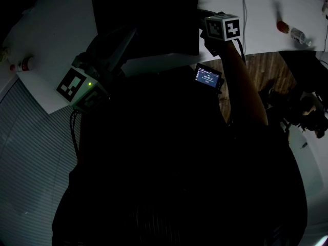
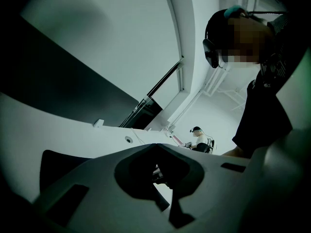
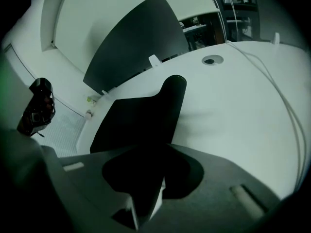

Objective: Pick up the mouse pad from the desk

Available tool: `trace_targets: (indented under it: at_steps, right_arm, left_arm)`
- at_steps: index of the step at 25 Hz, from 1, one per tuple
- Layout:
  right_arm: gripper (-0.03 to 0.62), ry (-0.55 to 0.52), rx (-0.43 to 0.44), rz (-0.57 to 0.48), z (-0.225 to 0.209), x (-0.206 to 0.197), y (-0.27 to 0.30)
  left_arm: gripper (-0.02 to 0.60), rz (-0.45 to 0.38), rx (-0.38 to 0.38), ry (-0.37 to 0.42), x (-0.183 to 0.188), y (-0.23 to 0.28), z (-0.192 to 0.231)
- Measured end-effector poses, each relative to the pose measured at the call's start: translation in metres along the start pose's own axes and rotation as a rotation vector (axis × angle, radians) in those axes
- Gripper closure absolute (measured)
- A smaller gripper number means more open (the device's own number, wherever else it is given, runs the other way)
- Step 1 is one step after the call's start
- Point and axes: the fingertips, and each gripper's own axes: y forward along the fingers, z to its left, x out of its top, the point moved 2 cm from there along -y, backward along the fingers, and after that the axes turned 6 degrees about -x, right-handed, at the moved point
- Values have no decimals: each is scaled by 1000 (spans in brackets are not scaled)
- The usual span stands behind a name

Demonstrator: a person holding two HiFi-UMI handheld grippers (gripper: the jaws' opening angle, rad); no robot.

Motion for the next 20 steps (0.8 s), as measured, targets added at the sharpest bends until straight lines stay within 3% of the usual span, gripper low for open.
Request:
trace_targets:
  at_steps: [3,12,18,20]
  right_arm:
    - [576,-23,28,-9,12,2,2]
    - [579,-19,93,-30,29,8,1]
    - [579,22,101,48,39,-16,-6]
    - [579,41,105,35,37,-18,-8]
  left_arm:
    - [572,-1,0,1,0,0,0]
    - [572,2,-8,16,2,0,-2]
    - [572,35,-4,-88,-7,1,1]
    - [572,44,0,-89,-9,1,1]
